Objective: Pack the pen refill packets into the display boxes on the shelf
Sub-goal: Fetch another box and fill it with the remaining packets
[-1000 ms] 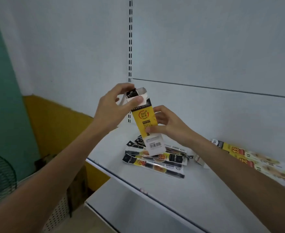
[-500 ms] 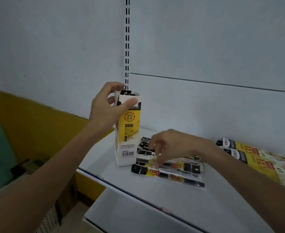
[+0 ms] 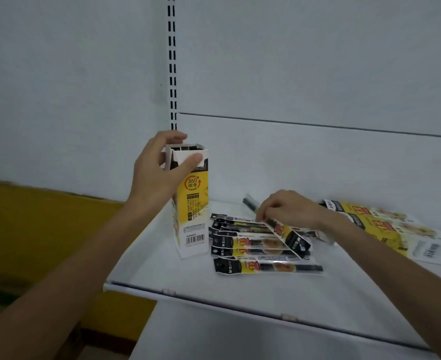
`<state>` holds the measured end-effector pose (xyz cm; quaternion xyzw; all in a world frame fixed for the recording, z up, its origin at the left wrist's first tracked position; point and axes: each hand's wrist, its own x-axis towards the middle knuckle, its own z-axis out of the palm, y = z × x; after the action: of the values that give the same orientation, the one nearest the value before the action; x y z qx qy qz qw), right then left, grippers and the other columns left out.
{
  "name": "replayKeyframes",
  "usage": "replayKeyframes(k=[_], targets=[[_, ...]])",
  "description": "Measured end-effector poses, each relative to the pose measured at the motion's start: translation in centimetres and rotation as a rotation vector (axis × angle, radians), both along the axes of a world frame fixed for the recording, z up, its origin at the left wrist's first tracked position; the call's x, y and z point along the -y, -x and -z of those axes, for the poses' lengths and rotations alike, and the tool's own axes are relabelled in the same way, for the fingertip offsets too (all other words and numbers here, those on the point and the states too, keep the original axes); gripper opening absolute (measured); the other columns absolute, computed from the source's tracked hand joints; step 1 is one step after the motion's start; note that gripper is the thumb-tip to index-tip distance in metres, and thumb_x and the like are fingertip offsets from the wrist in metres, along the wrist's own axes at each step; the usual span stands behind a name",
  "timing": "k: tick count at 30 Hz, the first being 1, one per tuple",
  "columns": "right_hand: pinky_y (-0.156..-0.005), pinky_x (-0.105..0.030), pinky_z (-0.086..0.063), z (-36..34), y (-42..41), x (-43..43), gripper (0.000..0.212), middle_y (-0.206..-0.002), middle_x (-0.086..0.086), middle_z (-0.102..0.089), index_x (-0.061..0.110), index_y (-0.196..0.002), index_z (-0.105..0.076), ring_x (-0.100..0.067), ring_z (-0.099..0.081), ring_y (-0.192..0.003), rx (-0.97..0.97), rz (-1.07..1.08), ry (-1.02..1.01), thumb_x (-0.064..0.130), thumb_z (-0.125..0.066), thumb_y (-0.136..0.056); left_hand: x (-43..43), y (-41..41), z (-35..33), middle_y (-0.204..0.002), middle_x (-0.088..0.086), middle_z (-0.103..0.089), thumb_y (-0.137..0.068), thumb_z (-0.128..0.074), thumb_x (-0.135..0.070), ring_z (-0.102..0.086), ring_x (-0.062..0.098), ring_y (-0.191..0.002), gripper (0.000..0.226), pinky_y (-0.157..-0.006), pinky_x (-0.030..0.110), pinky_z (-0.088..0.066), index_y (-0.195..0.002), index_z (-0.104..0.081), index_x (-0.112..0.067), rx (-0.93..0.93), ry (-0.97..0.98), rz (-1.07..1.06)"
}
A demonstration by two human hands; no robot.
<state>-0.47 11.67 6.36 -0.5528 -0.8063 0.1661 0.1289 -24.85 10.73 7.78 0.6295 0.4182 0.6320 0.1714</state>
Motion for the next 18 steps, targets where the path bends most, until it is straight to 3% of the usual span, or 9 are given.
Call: replayKeyframes(k=[2, 4, 7, 8, 10, 12, 15, 18], targets=[[-0.074, -0.028, -0.055, -0.9, 0.1, 0.4, 0.034, -0.096, -0.01, -0.067, 0.01, -0.09, -0.071, -0.022, -0.064, -0.084, -0.296, 0.082, 0.115, -0.003, -0.039, -0.09, -0.3, 0.4, 0.0, -0.113, -0.004, -0.055, -0.082, -0.066, -0.028, -0.057, 0.013, -0.104, 0.025, -0.083, 0.032, -0.052, -0.104, -0.055, -0.035, -0.078, -0.033, 0.019], [-0.078, -0.031, -0.057, -1.5, 0.0, 0.6, 0.034, -0.092, -0.013, -0.064, 0.005, -0.096, -0.069, -0.023, -0.066, -0.08, -0.367, 0.08, 0.106, -0.013, -0.042, -0.084, -0.5, 0.8, -0.1, -0.114, -0.002, -0.054, -0.083, -0.064, -0.031, -0.053, 0.003, -0.103, 0.023, -0.086, 0.02, -0.045, -0.104, -0.056, -0.034, -0.186, -0.08, 0.019], [-0.078, -0.019, -0.047, -1.6, 0.0, 1.0, 0.022, -0.093, -0.002, -0.057, 0.016, -0.095, -0.068, -0.018, -0.059, -0.09, 0.001, 0.081, -0.152, -0.001, -0.06, -0.083, -0.7, 1.1, -0.4, -0.111, -0.002, -0.053, -0.083, -0.063, -0.032, -0.047, -0.01, -0.096, 0.018, -0.077, -0.001, -0.033, -0.097, -0.056, -0.04, -0.289, -0.114, 0.012], [-0.083, -0.023, -0.042, -1.4, 0.1, 1.1, 0.015, -0.1, -0.001, -0.054, 0.02, -0.097, -0.068, -0.019, -0.053, -0.102, 0.163, 0.076, -0.23, 0.012, -0.064, -0.084, -0.7, 1.2, -0.4, -0.11, -0.002, -0.053, -0.083, -0.063, -0.032, -0.046, -0.011, -0.095, 0.016, -0.075, -0.003, -0.032, -0.095, -0.056, -0.041, -0.302, -0.116, 0.016], [-0.098, -0.033, -0.033, -0.9, 0.2, 1.2, 0.025, -0.126, -0.006, -0.042, 0.019, -0.109, -0.065, -0.024, -0.035, -0.124, 0.417, 0.084, -0.304, 0.032, -0.061, -0.087, -0.8, 1.3, -0.4, -0.109, -0.004, -0.052, -0.079, -0.06, -0.041, -0.046, -0.011, -0.094, 0.016, -0.074, 0.0, -0.033, -0.095, -0.057, -0.037, -0.324, -0.111, 0.02], [-0.103, -0.033, -0.03, -0.5, 0.5, 1.4, 0.033, -0.138, -0.008, -0.035, 0.01, -0.115, -0.061, -0.025, -0.036, -0.128, 0.463, 0.066, -0.296, 0.033, -0.053, -0.092, -0.9, 1.4, -0.5, -0.108, -0.005, -0.05, -0.075, -0.053, -0.048, -0.047, -0.005, -0.093, 0.025, -0.074, 0.007, -0.034, -0.095, -0.056, -0.033, -0.361, -0.097, 0.025], [-0.085, -0.03, -0.043, 0.5, 1.2, 1.8, 0.023, -0.105, -0.004, -0.058, 0.007, -0.104, -0.056, -0.018, -0.056, -0.093, 0.296, -0.032, -0.103, 0.027, -0.047, -0.096, -0.9, 1.5, -0.7, -0.105, -0.005, -0.048, -0.073, -0.05, -0.05, -0.047, -0.001, -0.088, 0.029, -0.07, 0.014, -0.035, -0.093, -0.053, -0.029, -0.394, -0.079, 0.046], [-0.078, -0.022, -0.034, 1.9, 1.0, 1.9, 0.031, -0.106, 0.003, -0.057, 0.011, -0.115, -0.056, -0.008, -0.046, -0.091, 0.34, -0.069, -0.023, 0.03, -0.057, -0.091, -0.9, 1.8, -0.9, -0.105, -0.004, -0.05, -0.072, -0.052, -0.051, -0.048, -0.004, -0.085, 0.03, -0.066, 0.013, -0.035, -0.094, -0.051, -0.03, -0.391, -0.061, 0.067]])
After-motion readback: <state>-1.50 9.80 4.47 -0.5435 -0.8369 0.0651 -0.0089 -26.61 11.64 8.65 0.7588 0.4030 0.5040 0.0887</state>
